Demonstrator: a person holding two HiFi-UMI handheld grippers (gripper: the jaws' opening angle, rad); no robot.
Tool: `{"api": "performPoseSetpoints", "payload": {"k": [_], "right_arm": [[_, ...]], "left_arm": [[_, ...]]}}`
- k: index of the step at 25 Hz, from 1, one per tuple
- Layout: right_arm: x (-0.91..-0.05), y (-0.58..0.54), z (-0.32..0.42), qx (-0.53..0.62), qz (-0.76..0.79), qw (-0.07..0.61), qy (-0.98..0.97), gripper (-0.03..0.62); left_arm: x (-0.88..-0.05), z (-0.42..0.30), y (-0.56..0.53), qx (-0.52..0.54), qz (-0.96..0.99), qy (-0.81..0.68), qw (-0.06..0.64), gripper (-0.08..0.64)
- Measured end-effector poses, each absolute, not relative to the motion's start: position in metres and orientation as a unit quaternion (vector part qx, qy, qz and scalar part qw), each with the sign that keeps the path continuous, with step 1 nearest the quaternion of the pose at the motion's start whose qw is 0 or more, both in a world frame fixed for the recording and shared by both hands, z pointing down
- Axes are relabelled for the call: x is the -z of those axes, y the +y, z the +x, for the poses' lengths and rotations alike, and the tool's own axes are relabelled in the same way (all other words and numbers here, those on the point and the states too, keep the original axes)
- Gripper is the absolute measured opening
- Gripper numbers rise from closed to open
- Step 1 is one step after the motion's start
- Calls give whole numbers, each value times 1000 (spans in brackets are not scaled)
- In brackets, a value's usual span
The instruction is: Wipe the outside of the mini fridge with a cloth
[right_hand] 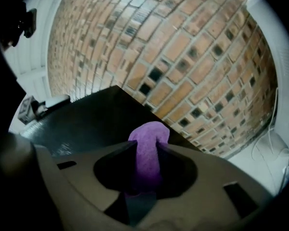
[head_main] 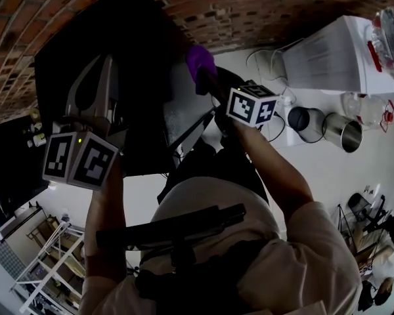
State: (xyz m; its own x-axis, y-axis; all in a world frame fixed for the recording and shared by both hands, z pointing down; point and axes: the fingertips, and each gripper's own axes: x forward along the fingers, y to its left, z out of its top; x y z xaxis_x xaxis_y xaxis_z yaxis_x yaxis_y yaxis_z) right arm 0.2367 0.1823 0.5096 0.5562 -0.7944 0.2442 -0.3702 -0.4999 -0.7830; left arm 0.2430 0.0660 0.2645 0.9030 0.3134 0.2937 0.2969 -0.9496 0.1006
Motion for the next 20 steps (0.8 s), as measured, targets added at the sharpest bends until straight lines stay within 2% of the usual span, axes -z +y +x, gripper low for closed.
{"api": "performPoseSetpoints", "payload": {"k": [5, 12, 20], "right_arm": [[-438, 186, 207, 248, -821, 355, 372, 115], [-368, 194, 163, 190, -824, 385, 370, 115], [-336, 186, 122, 166, -820, 397, 379, 115]], "left_arm": [[-267, 235, 64, -163, 972, 168, 21, 8], [-267, 198, 81, -176, 961, 212, -21, 8], [-269, 186, 81, -162, 960, 231, 5, 9]]}}
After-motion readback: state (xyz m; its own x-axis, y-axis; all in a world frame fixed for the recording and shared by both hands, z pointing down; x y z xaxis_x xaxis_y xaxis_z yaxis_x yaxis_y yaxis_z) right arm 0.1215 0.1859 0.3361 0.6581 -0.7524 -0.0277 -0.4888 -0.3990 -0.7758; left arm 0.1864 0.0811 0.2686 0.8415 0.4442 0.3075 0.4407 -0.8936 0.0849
